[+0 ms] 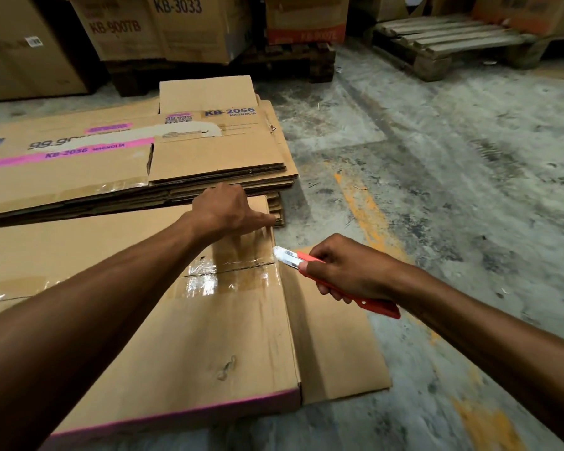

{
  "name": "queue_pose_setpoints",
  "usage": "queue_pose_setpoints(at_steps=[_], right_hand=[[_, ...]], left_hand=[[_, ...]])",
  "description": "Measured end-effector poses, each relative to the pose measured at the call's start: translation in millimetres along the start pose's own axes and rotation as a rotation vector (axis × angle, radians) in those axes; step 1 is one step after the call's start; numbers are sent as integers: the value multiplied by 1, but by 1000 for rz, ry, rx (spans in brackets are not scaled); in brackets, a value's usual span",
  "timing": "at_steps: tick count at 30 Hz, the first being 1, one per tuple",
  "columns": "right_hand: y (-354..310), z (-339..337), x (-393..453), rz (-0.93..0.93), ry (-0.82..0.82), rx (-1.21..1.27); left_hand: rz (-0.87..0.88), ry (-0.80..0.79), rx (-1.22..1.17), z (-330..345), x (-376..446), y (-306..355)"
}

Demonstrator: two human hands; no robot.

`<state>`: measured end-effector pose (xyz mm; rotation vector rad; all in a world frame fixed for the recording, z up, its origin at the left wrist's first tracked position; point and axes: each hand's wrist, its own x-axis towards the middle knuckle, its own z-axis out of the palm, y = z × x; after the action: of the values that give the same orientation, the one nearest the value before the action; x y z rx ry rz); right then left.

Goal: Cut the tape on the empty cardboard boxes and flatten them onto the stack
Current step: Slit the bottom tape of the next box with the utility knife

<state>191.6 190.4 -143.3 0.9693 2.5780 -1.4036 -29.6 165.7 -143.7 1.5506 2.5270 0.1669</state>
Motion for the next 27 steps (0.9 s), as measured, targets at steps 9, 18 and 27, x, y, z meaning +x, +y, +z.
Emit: queue_pose_setpoints(at_steps=[9,18,27], right_hand=[[1,13,-22,-21,-20,80],[0,16,-49,-9,-146,30],[-25,28,-33,232,65,549]], left_hand=[[-3,23,8,0,-7,4],[-35,13,103,-2,-17,-1],[70,-133,-102,1,-145,-57]])
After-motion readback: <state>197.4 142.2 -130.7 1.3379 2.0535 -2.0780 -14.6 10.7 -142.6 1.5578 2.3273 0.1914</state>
